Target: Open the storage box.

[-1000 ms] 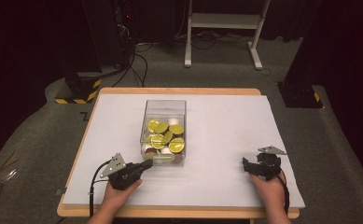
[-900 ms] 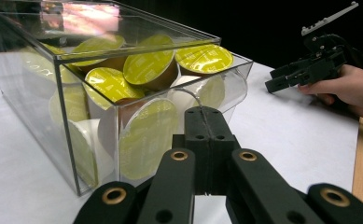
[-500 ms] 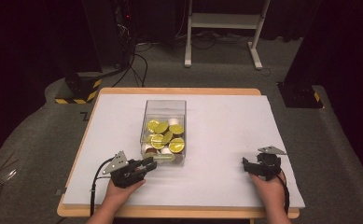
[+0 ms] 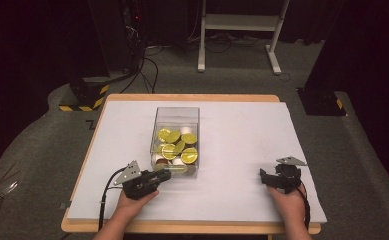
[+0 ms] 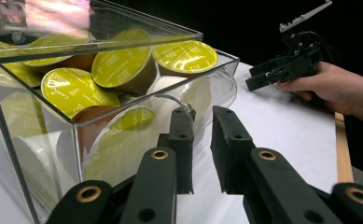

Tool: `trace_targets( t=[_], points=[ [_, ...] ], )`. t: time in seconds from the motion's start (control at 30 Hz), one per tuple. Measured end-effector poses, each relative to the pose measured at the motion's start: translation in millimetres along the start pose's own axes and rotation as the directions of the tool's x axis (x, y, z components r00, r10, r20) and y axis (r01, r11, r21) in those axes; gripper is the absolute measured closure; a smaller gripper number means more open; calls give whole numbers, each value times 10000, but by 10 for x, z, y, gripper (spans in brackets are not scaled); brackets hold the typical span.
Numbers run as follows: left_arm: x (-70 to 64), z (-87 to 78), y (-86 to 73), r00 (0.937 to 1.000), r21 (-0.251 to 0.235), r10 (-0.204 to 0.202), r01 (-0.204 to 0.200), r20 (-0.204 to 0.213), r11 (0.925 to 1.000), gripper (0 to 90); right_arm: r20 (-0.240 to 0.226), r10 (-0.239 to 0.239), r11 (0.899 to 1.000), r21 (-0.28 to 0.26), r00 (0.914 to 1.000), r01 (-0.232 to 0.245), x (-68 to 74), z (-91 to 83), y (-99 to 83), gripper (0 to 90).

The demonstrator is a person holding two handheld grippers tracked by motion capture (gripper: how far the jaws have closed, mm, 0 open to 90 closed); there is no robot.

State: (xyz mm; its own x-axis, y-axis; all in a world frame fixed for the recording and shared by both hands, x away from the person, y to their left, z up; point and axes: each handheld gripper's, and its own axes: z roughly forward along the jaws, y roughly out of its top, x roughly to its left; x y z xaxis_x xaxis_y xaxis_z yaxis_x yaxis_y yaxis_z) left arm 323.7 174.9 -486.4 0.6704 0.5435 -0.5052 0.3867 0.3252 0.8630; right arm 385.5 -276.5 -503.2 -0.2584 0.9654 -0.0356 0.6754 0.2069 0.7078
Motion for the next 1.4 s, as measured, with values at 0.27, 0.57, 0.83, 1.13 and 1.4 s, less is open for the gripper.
trace_targets(
  t=[0.27,0.57,0.83,1.13,1.4],
  points=[
    [-13,-17,-9,10000,-26,9,-9,-69,10000,796,6,-4,10000,-2,10000,4,0,0,-1,132],
    [-65,-55,-32,9999,95,116,-116,-50,9999,812,-3,-1,10000,-8,10000,1,0,-1,-1,133],
    [-93,-99,-39,9999,158,144,-144,-6,9998,824,8,9,10000,-5,10000,-9,2,-2,-2,134],
    [-157,-174,-76,9997,271,199,-202,104,9994,830,13,6,10000,-7,10000,-6,3,-2,-2,134],
    [-263,-243,-153,9989,458,363,-376,297,9982,839,19,11,10000,-2,10000,-11,5,-3,-2,135]
  ],
)
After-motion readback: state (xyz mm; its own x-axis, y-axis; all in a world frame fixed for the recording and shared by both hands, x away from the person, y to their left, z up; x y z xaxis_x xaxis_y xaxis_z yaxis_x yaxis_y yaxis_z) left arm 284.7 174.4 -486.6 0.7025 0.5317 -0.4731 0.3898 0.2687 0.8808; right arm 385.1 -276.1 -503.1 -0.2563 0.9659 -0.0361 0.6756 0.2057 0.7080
